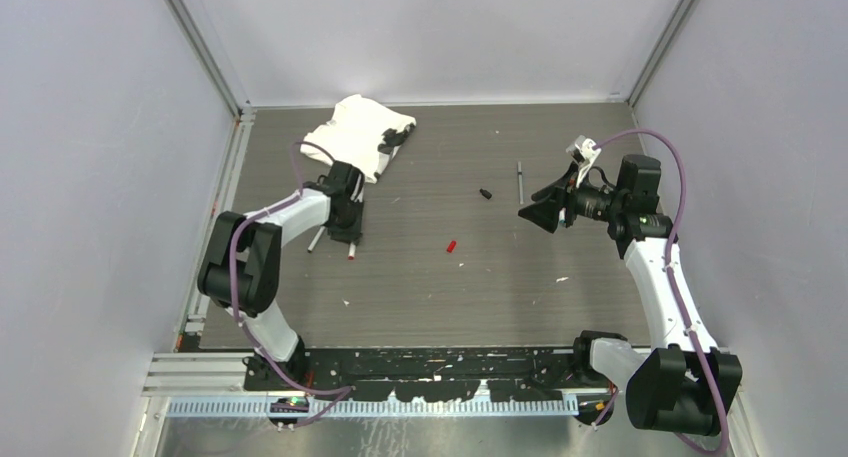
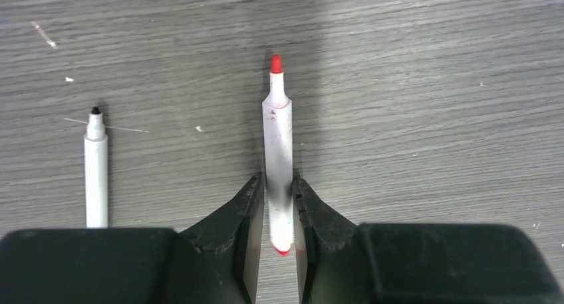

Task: Insert the pens into the pen caps
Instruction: Pick up the pen from the center of the board.

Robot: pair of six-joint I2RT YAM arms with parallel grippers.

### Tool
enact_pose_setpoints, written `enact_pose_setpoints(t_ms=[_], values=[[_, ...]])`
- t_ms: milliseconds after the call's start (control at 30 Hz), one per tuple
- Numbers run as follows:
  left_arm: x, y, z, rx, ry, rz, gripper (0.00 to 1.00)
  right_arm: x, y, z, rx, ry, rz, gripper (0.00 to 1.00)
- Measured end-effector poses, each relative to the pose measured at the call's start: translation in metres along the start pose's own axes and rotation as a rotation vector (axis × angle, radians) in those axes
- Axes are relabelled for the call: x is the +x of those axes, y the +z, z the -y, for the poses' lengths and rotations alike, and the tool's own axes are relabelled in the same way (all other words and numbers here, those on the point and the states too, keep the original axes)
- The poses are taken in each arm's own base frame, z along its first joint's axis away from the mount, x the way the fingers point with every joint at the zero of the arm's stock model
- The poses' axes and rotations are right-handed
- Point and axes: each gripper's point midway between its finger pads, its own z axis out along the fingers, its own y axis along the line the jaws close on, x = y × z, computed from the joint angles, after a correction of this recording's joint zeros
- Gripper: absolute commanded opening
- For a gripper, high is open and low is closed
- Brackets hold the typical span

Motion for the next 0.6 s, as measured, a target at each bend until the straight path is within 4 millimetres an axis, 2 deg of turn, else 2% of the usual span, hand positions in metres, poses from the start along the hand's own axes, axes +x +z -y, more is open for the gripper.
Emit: enact_pose_setpoints(t_ms=[100,167,267,467,600], values=[[0.000,0.001,0.011,0.038,0.010,-0.022,0.25,-0.001,0.000,-0.003,-0.015,0.003,0.003,0.67],[-0.001,0.001,0.015,0.048,0.017,-0.035,0.22,-0.001,0.000,-0.006,-0.030,0.006,0.006,0.67],[-0.003,0.003,0.025,0.061,0.033,-0.049,0.02,-0.002,0.000,-0.008,-0.041,0.011,0.009,0.67],[-0.003,0.002,0.042,0.075,0.054,-0.048,0.01,-0.005,0.002,-0.014,-0.074,0.034,0.018,0.66],[0.003,-0.001,0.064,0.103,0.090,0.000,0.01,0.000,0.015,-0.025,-0.129,0.072,-0.010,0.65]])
